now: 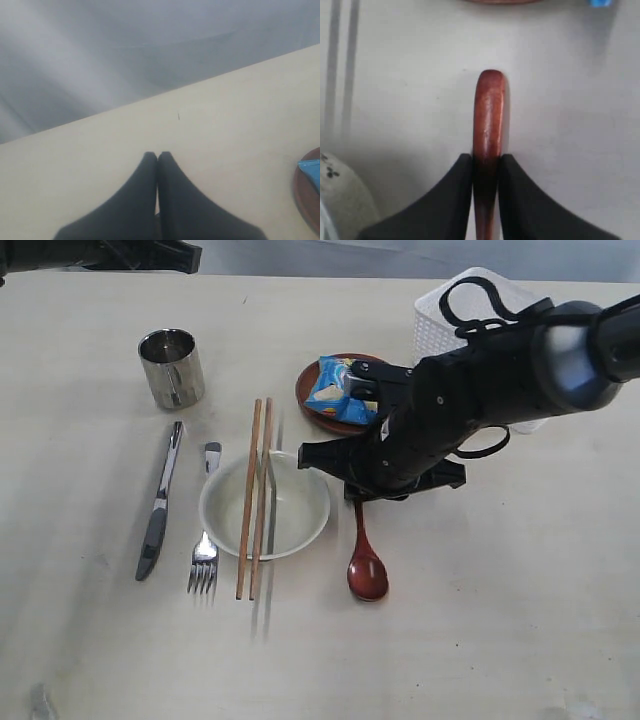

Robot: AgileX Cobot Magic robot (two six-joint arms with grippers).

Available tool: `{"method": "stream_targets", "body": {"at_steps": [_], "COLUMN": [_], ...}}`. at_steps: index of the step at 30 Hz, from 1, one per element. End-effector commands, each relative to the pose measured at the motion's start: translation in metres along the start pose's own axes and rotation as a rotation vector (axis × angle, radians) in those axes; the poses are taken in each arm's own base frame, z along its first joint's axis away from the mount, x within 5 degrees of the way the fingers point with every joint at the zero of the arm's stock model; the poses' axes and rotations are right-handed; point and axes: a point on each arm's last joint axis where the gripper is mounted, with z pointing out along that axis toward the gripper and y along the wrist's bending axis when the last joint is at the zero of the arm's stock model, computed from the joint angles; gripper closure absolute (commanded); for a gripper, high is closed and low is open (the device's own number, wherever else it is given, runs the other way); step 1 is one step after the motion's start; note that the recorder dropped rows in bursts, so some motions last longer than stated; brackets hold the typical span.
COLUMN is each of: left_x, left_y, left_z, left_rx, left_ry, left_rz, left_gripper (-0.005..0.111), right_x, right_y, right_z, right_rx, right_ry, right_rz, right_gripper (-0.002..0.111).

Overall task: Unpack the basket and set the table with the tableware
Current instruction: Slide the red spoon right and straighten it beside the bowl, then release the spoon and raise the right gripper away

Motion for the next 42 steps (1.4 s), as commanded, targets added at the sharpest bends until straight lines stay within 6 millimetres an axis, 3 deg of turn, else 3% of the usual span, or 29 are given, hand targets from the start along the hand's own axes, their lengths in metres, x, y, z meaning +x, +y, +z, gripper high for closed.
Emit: {"method": "stream_targets", "body": {"at_steps": [1, 6, 8, 12, 17, 23, 29, 32, 37, 42], "left_x": [0.001, 0.001, 0.001, 0.001, 0.001, 0.001, 0.001, 0.001, 0.001, 0.001], "left_y": [-0.001, -0.001, -0.001, -0.001, -0.001, -0.001, -0.001, -0.001, -0.001, -0.001], "left_z": [-0.001, -0.001, -0.001, -0.001, -0.001, -0.001, -0.001, -0.001, -0.001, -0.001], "left_rx": [0.007, 0.007, 0.007, 0.007, 0.007, 0.007, 0.002, 0.002, 0.002, 0.002], "left_ry": [0.003, 0.003, 0.003, 0.003, 0.003, 0.003, 0.004, 0.002, 0.002, 0.002], "left_rz": [-0.004, -0.004, -0.004, -0.004, -0.004, -0.004, -0.004, 0.001, -0.004, -0.004], "left_gripper": [0.107, 0.107, 0.107, 0.107, 0.107, 0.107, 0.107, 0.107, 0.107, 0.107], "right_x": [-0.003, -0.003, -0.003, -0.003, -0.007, -0.018, -0.021, -0.019, -0.010, 0.000], "right_y": [-0.012, -0.012, -0.012, -0.012, -0.009, -0.001, 0.003, 0.001, -0.005, -0.010], "right_z": [-0.001, -0.001, -0.001, -0.001, -0.013, -0.064, -0.138, -0.169, -0.204, -0.229], "right_rx": [0.034, 0.034, 0.033, 0.031, 0.010, -0.037, -0.111, -0.125, -0.127, -0.143], "right_ry": [0.030, 0.030, 0.029, 0.029, -0.003, -0.139, -0.338, -0.438, -0.510, -0.540], "right_rz": [0.028, 0.025, 0.028, 0.033, 0.029, -0.062, -0.146, -0.198, -0.232, -0.215], "right_gripper": [0.090, 0.090, 0.082, 0.050, 0.046, 0.046, 0.046, 0.060, 0.107, 0.108]}}
